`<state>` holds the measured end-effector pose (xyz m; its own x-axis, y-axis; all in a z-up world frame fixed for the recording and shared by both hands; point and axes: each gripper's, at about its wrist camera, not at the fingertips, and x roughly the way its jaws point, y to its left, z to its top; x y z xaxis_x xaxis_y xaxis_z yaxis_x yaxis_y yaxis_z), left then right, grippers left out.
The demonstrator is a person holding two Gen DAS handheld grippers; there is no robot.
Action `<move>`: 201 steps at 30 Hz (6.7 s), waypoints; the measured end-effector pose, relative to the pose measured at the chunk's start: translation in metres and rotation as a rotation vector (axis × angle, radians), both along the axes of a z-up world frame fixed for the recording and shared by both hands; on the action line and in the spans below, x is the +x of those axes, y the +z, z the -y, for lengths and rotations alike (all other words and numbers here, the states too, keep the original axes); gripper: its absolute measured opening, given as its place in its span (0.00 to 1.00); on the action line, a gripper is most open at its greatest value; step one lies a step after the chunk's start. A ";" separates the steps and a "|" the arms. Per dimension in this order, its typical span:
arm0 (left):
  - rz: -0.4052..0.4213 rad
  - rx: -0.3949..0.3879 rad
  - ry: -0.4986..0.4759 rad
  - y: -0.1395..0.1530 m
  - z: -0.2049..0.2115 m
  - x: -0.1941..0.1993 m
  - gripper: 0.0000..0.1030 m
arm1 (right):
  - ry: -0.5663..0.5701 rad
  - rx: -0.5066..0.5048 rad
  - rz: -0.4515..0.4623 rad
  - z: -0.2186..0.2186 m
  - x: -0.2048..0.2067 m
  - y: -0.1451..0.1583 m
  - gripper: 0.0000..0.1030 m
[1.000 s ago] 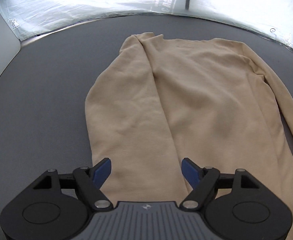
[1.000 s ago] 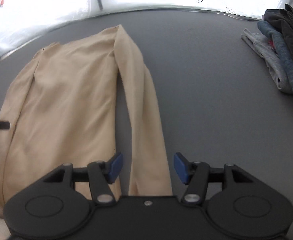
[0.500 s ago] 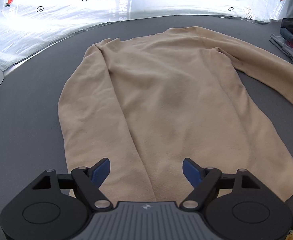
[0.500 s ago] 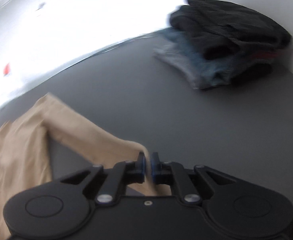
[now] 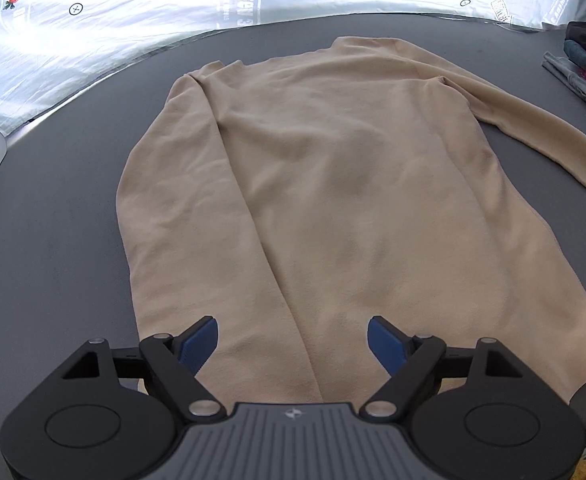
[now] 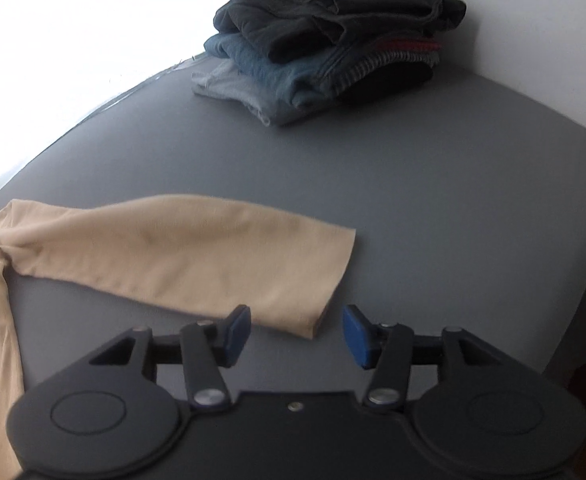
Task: Fold clothes
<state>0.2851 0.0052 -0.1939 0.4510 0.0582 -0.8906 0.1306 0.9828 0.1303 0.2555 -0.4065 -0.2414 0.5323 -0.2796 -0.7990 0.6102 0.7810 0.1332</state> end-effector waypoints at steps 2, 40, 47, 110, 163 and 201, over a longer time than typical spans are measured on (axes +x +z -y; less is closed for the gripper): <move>-0.023 -0.003 -0.003 -0.004 0.000 0.001 0.81 | 0.014 -0.052 0.002 -0.005 0.001 -0.006 0.37; 0.050 -0.374 0.268 0.069 -0.201 -0.053 0.15 | 0.592 -0.383 -0.053 -0.249 0.049 0.029 0.52; 0.141 -0.548 0.633 0.063 -0.333 -0.057 0.06 | 0.665 -0.417 -0.151 -0.293 0.042 0.014 0.52; 0.088 -0.257 0.245 0.045 -0.140 -0.081 0.03 | 0.851 0.044 -0.097 -0.195 -0.018 0.045 0.03; 0.063 -0.109 0.372 -0.052 -0.121 0.259 1.00 | 0.752 -0.351 0.006 -0.207 0.372 -0.005 0.11; 0.206 -0.260 0.749 -0.038 -0.466 0.050 1.00 | 0.603 -0.146 0.094 -0.418 0.096 -0.008 1.00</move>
<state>0.3355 0.4715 -0.2317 0.5306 0.2121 -0.8207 -0.5742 0.8021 -0.1640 0.3518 0.0110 -0.2497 0.6965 -0.0114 -0.7175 0.0477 0.9984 0.0306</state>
